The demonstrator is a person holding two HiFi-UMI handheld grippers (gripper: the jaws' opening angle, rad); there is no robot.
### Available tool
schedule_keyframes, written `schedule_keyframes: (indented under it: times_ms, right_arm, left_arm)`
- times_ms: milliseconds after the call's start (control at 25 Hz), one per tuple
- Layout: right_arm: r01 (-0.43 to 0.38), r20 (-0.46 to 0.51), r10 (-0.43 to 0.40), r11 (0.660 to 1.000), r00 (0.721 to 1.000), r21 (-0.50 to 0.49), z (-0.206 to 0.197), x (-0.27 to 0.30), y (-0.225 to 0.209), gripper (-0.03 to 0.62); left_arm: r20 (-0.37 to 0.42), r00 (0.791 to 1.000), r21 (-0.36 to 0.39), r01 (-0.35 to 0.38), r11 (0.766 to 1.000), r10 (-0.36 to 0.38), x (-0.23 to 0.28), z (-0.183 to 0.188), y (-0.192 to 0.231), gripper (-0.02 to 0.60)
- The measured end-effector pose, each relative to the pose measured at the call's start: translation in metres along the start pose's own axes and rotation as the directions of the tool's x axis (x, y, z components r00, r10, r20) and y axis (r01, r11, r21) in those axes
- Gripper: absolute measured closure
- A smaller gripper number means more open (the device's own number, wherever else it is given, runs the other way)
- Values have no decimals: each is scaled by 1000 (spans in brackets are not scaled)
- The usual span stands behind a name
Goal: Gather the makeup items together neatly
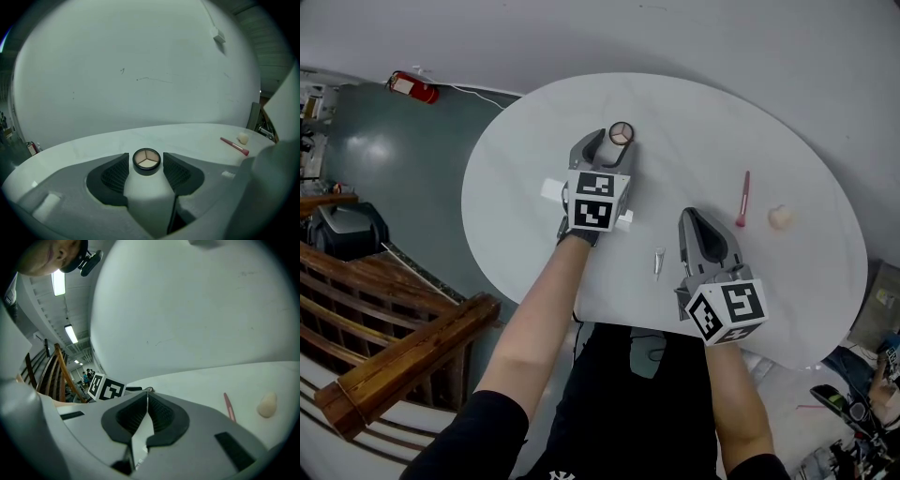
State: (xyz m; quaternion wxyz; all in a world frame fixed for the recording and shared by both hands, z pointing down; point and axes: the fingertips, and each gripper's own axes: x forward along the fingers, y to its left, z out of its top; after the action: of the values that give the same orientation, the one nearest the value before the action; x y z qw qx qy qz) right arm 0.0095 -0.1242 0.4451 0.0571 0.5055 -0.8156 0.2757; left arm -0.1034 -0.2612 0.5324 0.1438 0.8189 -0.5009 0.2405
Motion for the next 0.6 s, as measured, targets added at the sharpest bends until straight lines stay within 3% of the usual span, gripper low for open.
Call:
schedule_keyframes:
  times_ms: [600]
  right_arm:
    - [-4, -11, 4, 1000, 1000, 6, -3, 0, 0, 576]
  left_arm:
    - [-108, 994, 81, 20, 997, -11, 18, 0, 1, 356]
